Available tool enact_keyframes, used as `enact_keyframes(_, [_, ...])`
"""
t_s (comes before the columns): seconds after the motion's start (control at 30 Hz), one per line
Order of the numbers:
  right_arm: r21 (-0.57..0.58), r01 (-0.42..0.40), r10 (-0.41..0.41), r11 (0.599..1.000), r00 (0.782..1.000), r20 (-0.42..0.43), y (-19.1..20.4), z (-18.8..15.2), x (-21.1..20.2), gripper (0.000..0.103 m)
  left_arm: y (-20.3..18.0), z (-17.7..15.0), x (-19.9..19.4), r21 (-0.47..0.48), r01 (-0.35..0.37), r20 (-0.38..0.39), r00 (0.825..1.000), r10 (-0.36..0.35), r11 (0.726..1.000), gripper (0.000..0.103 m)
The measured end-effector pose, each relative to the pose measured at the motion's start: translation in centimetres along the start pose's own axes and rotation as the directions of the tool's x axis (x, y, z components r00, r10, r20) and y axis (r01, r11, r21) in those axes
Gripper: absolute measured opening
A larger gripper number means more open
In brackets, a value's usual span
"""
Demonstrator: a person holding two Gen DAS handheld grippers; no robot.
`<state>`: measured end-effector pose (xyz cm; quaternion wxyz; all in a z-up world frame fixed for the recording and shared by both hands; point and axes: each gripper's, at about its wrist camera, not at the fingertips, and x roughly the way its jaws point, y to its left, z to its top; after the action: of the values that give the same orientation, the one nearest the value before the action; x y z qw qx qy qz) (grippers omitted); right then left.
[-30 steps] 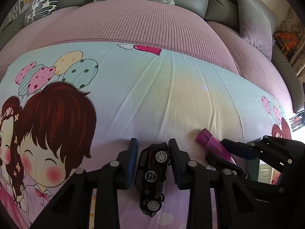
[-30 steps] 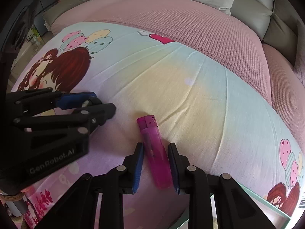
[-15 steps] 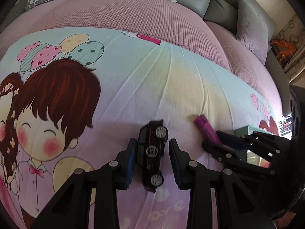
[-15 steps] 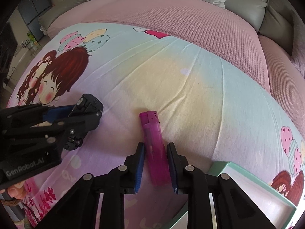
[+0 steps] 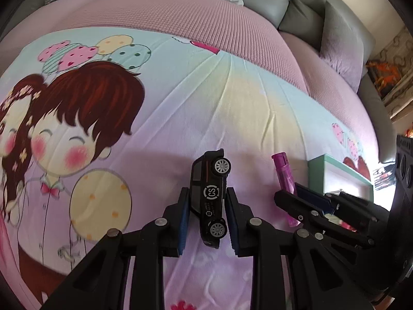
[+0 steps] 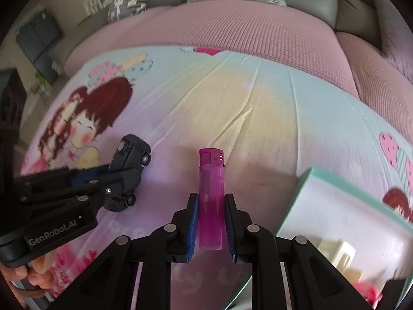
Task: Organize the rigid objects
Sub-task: 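Grasp the black toy car with the left tool while the right tool grasps the pink lighter, then carry the toy car and lighter into the tray and lower them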
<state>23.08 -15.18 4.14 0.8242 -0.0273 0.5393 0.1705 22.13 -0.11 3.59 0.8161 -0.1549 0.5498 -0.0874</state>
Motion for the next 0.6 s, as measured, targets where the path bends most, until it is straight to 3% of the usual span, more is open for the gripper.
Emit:
enact_keyframes(0.23, [0.139, -0.029, 0.010, 0.990, 0.991, 0.132, -0.7, -3.9, -4.9, 0.021, -0.6, -2.7, -4.3, -0.053, 0.060, 0.095, 0.994, -0.055, 0.997, 0.028])
enact_keyframes(0.47, [0.250, 0.029, -0.090, 0.968, 0.968, 0.235, -1.9, -9.1, -10.1, 0.021, -3.8, -5.1, -8.2, -0.048, 0.115, 0.194, 0.976, -0.104, 0.992, 0.028])
enact_keyframes(0.6, [0.301, 0.098, -0.178, 0.949, 0.951, 0.254, -3.8, -11.8, -12.8, 0.021, -7.0, -6.4, -9.4, 0.001, 0.130, 0.233, 0.964, -0.127, 0.992, 0.028])
